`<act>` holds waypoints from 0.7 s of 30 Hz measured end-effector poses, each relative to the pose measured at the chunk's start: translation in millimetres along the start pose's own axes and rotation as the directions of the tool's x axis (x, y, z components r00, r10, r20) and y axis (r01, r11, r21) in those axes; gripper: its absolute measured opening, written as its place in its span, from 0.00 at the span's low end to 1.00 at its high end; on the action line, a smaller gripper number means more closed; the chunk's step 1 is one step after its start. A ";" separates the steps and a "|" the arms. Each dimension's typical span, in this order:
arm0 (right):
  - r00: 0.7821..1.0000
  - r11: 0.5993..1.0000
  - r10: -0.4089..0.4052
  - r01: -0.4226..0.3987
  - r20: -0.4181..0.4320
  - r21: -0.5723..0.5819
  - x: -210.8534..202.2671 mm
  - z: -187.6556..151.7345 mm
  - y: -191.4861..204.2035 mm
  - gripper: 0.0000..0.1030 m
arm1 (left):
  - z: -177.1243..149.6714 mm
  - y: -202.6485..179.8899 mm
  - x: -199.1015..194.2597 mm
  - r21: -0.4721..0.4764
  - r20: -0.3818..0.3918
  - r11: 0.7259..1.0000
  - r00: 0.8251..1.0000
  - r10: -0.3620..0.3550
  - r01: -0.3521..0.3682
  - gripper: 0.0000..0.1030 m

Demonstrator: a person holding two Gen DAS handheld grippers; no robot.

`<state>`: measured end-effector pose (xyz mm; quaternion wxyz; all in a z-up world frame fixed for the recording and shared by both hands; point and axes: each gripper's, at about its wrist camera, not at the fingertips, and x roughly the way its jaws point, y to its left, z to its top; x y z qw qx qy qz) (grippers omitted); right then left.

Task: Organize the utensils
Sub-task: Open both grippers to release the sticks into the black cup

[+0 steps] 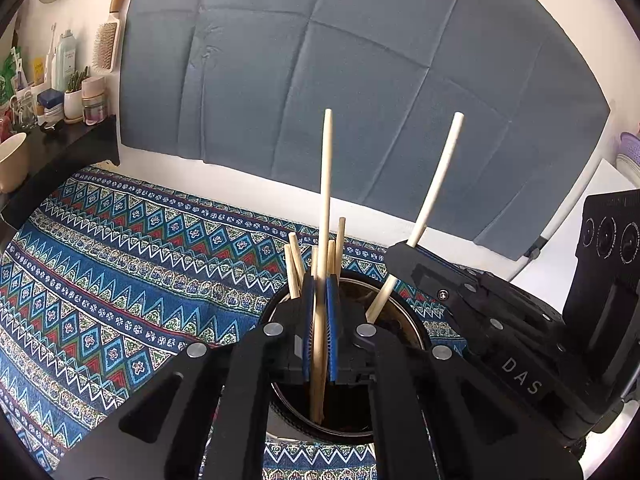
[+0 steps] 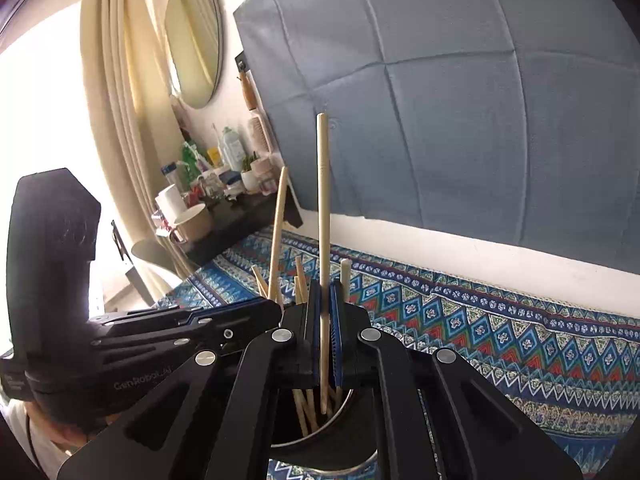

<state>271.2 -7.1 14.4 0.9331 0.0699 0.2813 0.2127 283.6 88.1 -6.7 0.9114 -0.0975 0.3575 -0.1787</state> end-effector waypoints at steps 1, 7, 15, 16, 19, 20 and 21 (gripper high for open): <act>1.000 1.000 0.002 -0.002 -0.004 0.000 -1.9 -1.8 -0.8 0.06 | -0.9 -0.6 -1.4 0.000 0.002 1.000 1.000 0.003 -0.003 0.05; 1.000 1.000 -0.004 0.003 -0.020 -0.018 -15.0 -5.1 -1.4 0.08 | -3.1 -5.0 -13.3 -0.011 -0.010 1.000 1.000 0.005 -0.005 0.06; 1.000 0.999 -0.025 0.025 0.007 -0.030 -43.1 -7.8 0.1 0.61 | -10.4 -17.9 -35.9 -0.026 0.009 0.999 0.999 0.032 -0.032 0.26; 1.000 0.999 -0.031 0.031 0.002 -0.025 -45.2 -8.6 -1.3 0.62 | -11.8 -19.4 -38.3 -0.028 0.011 0.999 0.999 0.033 -0.033 0.28; 0.999 0.999 -0.045 0.045 0.004 -0.011 -52.9 -10.2 -6.3 0.65 | -15.8 -24.6 -45.9 -0.027 0.012 0.999 0.999 0.045 -0.045 0.34; 0.999 0.999 -0.048 0.048 0.001 -0.007 -54.9 -10.8 -8.0 0.66 | -17.2 -26.1 -48.7 -0.027 0.013 0.998 0.999 0.049 -0.048 0.37; 0.999 0.999 -0.051 0.051 -0.002 -0.004 -57.4 -11.7 -9.7 0.67 | -18.8 -27.2 -51.4 -0.029 0.013 0.998 0.998 0.054 -0.054 0.42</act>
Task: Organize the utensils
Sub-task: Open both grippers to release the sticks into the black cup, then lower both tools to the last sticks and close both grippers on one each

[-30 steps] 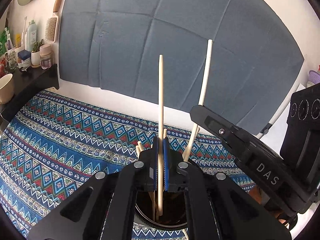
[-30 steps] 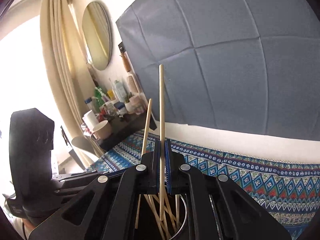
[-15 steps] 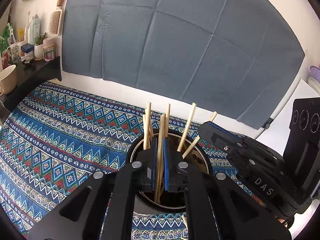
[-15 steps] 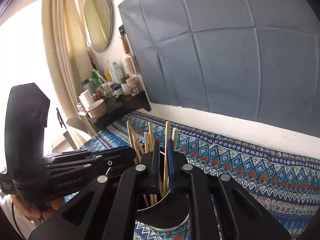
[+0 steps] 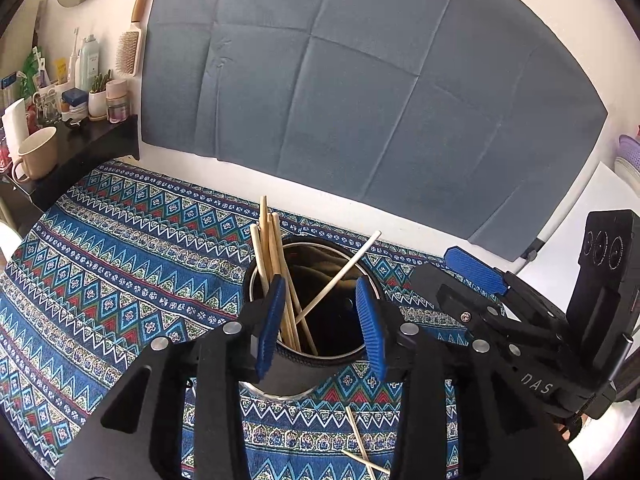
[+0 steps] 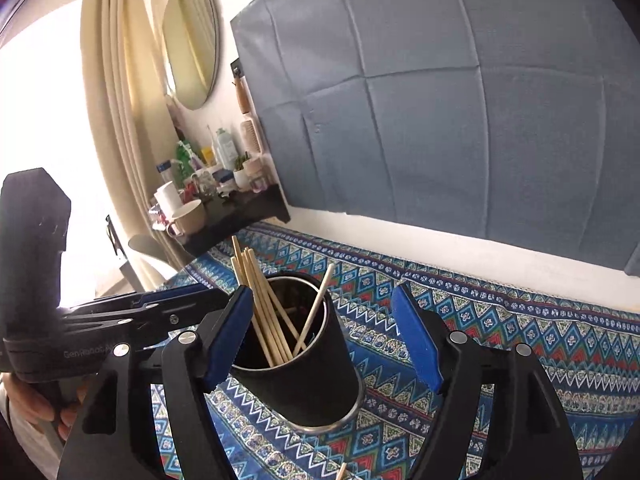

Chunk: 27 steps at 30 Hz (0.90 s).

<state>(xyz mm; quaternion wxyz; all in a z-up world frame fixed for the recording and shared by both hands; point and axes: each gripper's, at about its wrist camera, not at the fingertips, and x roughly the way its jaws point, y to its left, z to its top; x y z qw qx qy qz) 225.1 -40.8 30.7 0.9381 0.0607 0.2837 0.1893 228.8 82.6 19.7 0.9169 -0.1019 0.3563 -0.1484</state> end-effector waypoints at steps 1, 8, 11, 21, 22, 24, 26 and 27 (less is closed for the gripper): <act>1.000 1.000 -0.005 0.005 -0.002 0.000 -2.7 -1.2 -1.3 0.68 | -1.9 -0.8 -2.9 -0.002 0.001 1.000 1.000 0.004 -0.004 0.44; 0.998 0.999 -0.040 0.040 -0.041 -0.007 -18.4 -12.0 -12.3 0.82 | -19.6 -5.0 -15.7 -0.019 -0.016 0.999 0.999 0.029 -0.029 0.65; 0.996 0.999 -0.052 0.051 -0.070 -0.011 -22.4 -21.0 -17.5 0.83 | -29.9 -4.3 -19.9 -0.047 -0.024 0.998 0.999 0.031 -0.032 0.70; 0.962 0.996 -0.092 0.086 -0.257 -0.034 -17.0 -74.2 -40.4 0.83 | -79.5 -1.2 -5.7 -0.068 -0.170 0.994 0.983 0.075 -0.088 0.80; 0.955 0.996 -0.093 0.085 -0.281 -0.042 -15.9 -79.9 -42.6 0.83 | -85.6 -1.5 -2.4 -0.060 -0.187 0.993 0.979 0.085 -0.098 0.80; 0.937 0.995 -0.096 0.084 -0.336 -0.051 -11.8 -91.6 -46.6 0.83 | -97.4 -0.6 3.6 -0.061 -0.219 0.993 0.972 0.087 -0.103 0.80; 0.916 0.995 -0.094 0.082 -0.389 -0.048 -8.0 -103.5 -50.6 0.83 | -107.7 2.4 9.6 -0.083 -0.251 0.992 0.965 0.073 -0.097 0.80; 0.907 0.995 -0.095 0.082 -0.411 -0.048 -6.5 -108.8 -52.2 0.83 | -112.1 4.2 13.1 -0.093 -0.267 0.991 0.961 0.068 -0.096 0.80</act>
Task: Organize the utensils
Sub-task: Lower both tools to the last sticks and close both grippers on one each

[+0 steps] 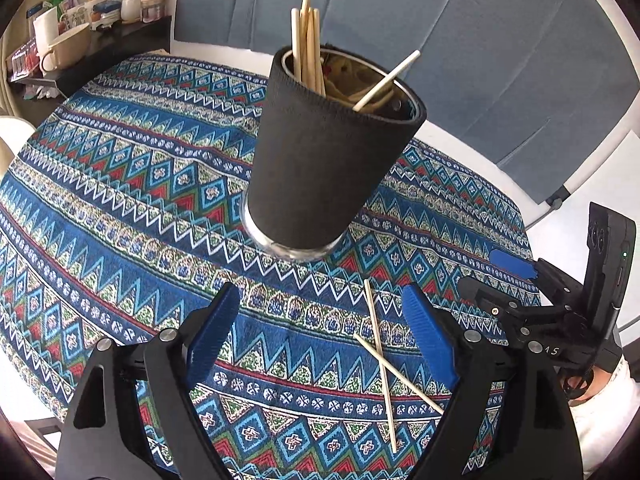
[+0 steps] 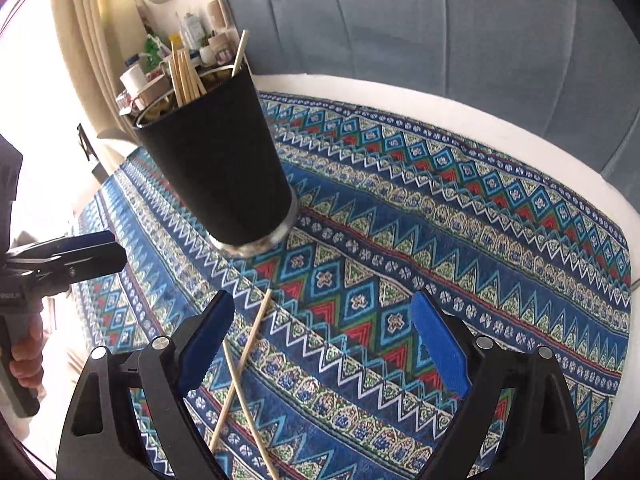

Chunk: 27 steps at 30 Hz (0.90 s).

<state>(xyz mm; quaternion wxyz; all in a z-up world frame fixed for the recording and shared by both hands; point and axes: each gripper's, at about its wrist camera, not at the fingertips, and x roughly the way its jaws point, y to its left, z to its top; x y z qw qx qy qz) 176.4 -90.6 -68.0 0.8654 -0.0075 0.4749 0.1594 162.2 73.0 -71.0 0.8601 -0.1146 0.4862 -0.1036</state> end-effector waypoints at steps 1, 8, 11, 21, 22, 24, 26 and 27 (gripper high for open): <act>1.000 1.000 -0.004 0.004 -0.021 -0.002 3.1 -4.3 -1.0 0.83 | -3.0 1.4 4.0 -0.008 -0.015 1.000 1.000 0.002 -0.002 0.80; 0.993 0.998 0.000 -0.008 -0.122 -0.065 15.9 -31.4 1.5 0.83 | -21.3 0.4 27.5 -0.003 -0.105 0.999 0.994 0.037 -0.037 0.83; 0.987 0.993 0.010 -0.028 -0.163 -0.112 19.2 -41.6 8.9 0.83 | -29.1 0.0 34.9 0.001 -0.135 0.999 0.990 0.048 -0.049 0.84; 0.965 0.966 0.031 -0.096 -0.261 -0.240 27.0 -74.4 35.3 0.83 | -49.3 -4.8 52.1 0.010 -0.209 0.998 0.976 0.064 -0.063 0.85; 0.964 0.966 0.027 -0.094 -0.265 -0.242 27.8 -75.8 36.2 0.83 | -51.2 -6.2 54.4 0.010 -0.215 0.998 0.975 0.064 -0.063 0.85; 0.962 0.962 -0.005 -0.070 -0.274 -0.263 31.5 -77.3 38.1 0.83 | -54.9 -10.1 58.2 0.019 -0.225 0.998 0.972 0.068 -0.066 0.85; 0.955 0.959 -0.044 -0.042 -0.294 -0.280 37.9 -79.8 38.7 0.83 | -58.6 -14.4 60.7 0.032 -0.232 0.997 0.970 0.071 -0.065 0.85; 0.952 0.958 -0.057 -0.032 -0.300 -0.285 40.1 -81.3 38.3 0.82 | -60.3 -16.7 62.9 0.034 -0.237 0.997 0.969 0.070 -0.064 0.85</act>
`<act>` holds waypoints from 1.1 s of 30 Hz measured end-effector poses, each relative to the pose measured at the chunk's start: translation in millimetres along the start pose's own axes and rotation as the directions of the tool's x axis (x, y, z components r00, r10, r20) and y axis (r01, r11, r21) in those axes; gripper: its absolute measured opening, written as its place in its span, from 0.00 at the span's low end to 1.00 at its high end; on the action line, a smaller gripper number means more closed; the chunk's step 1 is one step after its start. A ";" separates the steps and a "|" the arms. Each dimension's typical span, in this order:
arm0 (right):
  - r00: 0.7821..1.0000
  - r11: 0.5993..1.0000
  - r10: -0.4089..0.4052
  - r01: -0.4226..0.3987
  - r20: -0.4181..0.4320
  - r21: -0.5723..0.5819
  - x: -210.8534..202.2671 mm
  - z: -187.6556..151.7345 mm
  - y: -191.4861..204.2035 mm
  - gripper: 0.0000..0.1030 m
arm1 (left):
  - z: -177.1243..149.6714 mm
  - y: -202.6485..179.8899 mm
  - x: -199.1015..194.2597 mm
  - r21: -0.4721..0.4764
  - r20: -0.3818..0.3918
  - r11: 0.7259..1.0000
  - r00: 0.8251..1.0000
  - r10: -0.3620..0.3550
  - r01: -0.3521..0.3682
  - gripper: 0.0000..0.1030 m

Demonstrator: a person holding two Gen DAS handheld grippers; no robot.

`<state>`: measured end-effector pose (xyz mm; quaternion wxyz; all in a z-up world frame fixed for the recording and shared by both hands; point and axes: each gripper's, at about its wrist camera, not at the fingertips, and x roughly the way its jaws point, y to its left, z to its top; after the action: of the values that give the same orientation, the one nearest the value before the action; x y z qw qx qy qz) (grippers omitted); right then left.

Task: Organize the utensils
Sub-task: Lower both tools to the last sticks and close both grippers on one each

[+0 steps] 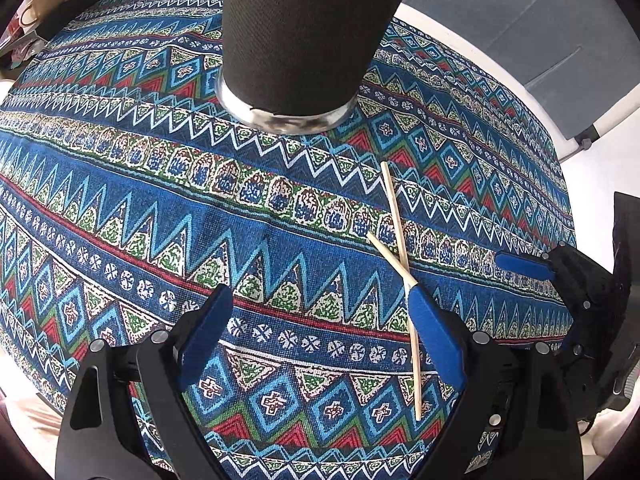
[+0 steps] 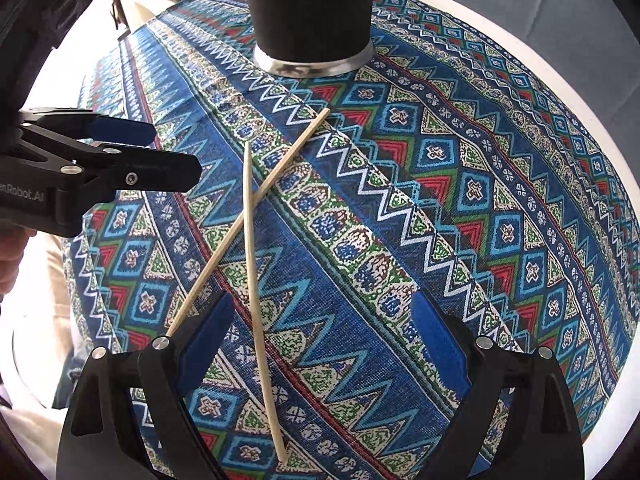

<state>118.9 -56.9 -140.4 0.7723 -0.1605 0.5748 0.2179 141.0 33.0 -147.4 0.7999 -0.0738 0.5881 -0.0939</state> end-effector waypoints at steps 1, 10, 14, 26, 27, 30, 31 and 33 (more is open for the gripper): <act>1.000 1.000 -0.014 0.014 0.002 -0.004 1.1 -1.1 -0.5 0.82 | -1.8 -1.9 2.3 0.000 -0.009 1.000 1.000 -0.003 0.003 0.85; 0.999 0.999 -0.029 0.027 0.037 0.038 -1.8 -15.3 -23.8 0.78 | -11.9 -22.6 17.0 0.034 -0.045 0.999 0.999 0.008 -0.006 0.87; 0.999 0.999 -0.029 0.027 0.040 0.033 -4.7 -16.9 -24.8 0.74 | -5.7 -36.6 26.4 0.048 -0.059 0.998 0.998 0.030 -0.028 0.89; 0.998 0.997 -0.054 0.051 0.041 0.059 -15.2 -20.7 -33.6 0.40 | 2.8 -70.8 52.3 0.156 -0.086 0.966 0.972 0.220 -0.205 0.93; 0.998 0.997 -0.058 0.055 0.038 0.060 -15.8 -18.9 -34.1 0.26 | 4.1 -72.4 53.9 0.157 -0.093 0.966 0.970 0.223 -0.207 0.92; 0.992 0.992 -0.122 0.122 0.029 0.032 -15.8 -16.3 -31.7 0.09 | 7.0 -70.1 50.1 0.141 -0.095 0.966 0.968 0.231 -0.216 0.78; 0.990 0.990 -0.138 0.137 0.029 0.027 -16.1 -16.1 -31.8 0.09 | 5.3 -59.3 40.4 0.130 -0.082 0.967 0.969 0.231 -0.219 0.70; 0.990 0.989 -0.142 0.141 0.021 0.054 -16.7 -16.0 -34.8 0.09 | 3.7 -49.6 30.2 0.138 -0.080 0.967 0.971 0.226 -0.213 0.41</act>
<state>119.8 -97.1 -129.1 0.7966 -0.1779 0.5580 0.1495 150.2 -22.3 -162.9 0.7797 0.0481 0.6226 -0.0458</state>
